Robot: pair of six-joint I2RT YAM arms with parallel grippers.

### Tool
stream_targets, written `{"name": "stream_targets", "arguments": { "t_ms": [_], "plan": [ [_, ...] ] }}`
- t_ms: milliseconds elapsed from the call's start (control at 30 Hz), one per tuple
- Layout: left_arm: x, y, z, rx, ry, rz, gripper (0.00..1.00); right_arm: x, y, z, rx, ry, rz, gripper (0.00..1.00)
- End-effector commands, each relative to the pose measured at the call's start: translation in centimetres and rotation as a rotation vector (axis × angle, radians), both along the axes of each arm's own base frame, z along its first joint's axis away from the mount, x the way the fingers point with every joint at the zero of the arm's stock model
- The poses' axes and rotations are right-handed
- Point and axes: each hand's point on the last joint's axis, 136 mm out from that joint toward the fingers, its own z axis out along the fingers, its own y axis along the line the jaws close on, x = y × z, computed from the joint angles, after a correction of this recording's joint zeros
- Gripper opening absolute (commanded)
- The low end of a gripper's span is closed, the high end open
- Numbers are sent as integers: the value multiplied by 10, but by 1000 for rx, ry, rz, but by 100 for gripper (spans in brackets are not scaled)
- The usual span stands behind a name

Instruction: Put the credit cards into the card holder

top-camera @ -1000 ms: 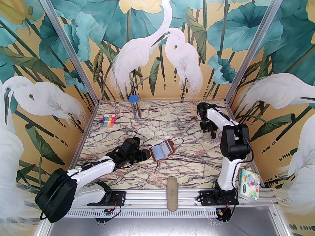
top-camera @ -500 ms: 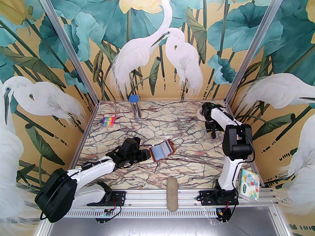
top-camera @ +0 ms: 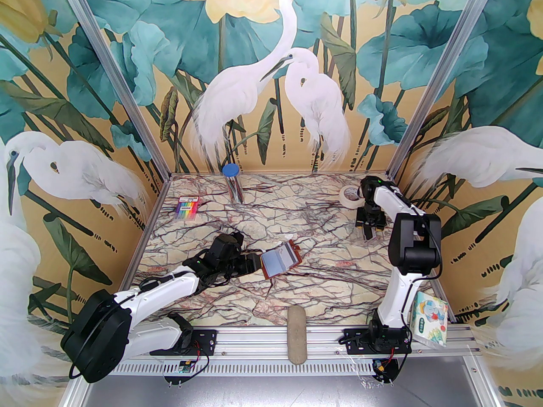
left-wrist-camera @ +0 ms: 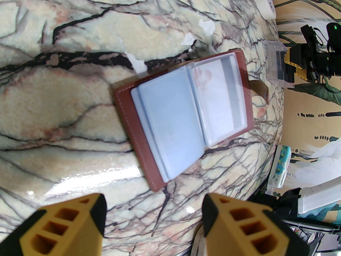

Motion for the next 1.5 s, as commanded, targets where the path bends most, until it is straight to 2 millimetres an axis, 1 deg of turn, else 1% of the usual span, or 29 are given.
{"name": "stream_targets", "arguments": {
  "t_ms": [0, 100, 233, 300, 567, 667, 733, 767, 833, 933, 1000, 1067, 1167, 1233, 1300, 1433, 1467],
  "plan": [
    [-3, -1, -2, 1, 12, -24, 65, 0, 20, -17, 102, 21, 12, 54],
    [-3, -1, -3, -1, 15, -24, 65, -1, 29, -20, 118, 29, 33, 53],
    [-4, 0, -5, -3, 18, -22, 65, -3, 47, -24, 118, 49, 82, 51],
    [-4, 0, -6, -4, 19, -22, 65, -2, 57, -25, 117, 49, 104, 48],
    [-6, 1, -12, 0, 27, -16, 65, 1, 120, -25, 124, 52, 252, 45],
    [-6, 2, -14, 2, 28, -12, 65, 0, 139, -24, 128, 59, 312, 45],
    [-6, 2, -17, 5, 30, -13, 65, 2, 143, -19, 105, 50, 328, 47],
    [-6, 2, -17, 4, 32, -14, 65, 4, 143, -15, 96, 38, 330, 50],
    [-6, -1, -16, -8, 31, -24, 65, 9, 143, -2, 89, -6, 327, 53],
    [-6, -11, -8, -46, 20, -66, 64, 15, 142, 22, 80, -84, 324, 57],
    [-4, -17, 0, -68, 9, -92, 63, 17, 141, 34, 74, -121, 327, 58],
    [-5, -27, 7, -83, 4, -129, 60, 18, 138, 40, 59, -136, 329, 58],
    [-8, -46, 12, -86, 4, -184, 57, 14, 135, 42, 49, -140, 326, 58],
    [-8, -59, 8, -80, 15, -207, 54, 12, 133, 42, 46, -161, 312, 58],
    [-3, -67, -2, -74, 34, -202, 50, 9, 133, 43, 53, -175, 303, 58],
    [12, -72, -23, -47, 52, -154, 43, 6, 130, 44, 40, -192, 298, 57],
    [15, -73, -29, -42, 62, -146, 39, 5, 128, 43, 28, -187, 298, 56]
  ]
}}
